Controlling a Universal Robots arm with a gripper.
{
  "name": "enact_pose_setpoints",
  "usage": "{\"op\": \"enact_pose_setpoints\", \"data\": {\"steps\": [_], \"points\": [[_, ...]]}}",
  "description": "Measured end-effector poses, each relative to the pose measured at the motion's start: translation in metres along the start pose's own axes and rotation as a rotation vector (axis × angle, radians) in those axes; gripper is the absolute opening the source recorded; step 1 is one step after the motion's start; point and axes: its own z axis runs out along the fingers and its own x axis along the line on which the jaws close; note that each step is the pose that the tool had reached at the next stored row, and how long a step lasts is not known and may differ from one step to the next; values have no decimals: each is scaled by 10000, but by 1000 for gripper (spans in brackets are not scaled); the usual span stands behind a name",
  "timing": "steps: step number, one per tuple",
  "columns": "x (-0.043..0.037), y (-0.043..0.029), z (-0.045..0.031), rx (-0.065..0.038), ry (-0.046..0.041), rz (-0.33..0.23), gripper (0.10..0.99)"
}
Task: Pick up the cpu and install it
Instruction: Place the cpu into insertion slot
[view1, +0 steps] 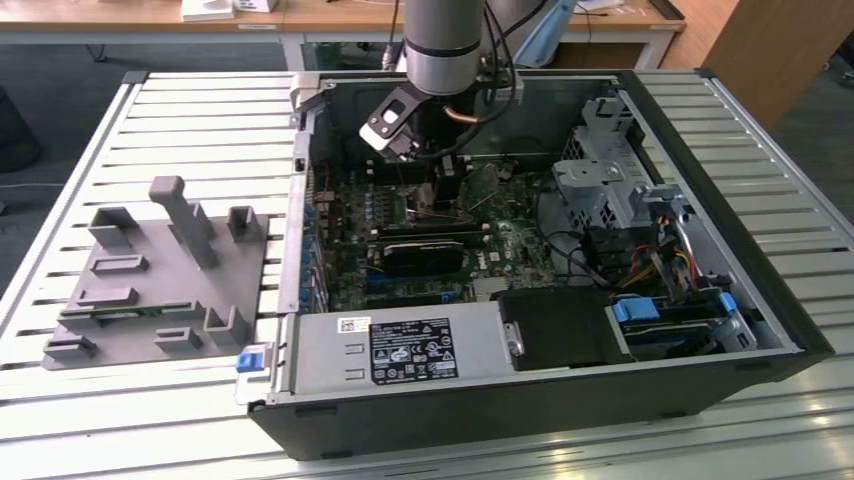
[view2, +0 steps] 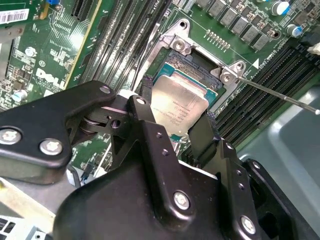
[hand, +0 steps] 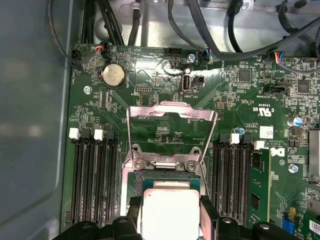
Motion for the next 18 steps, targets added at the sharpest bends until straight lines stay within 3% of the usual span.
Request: {"op": "enact_pose_setpoints", "data": {"steps": [18], "points": [[17, -19, 134, 3, -6, 80, 541]]}}
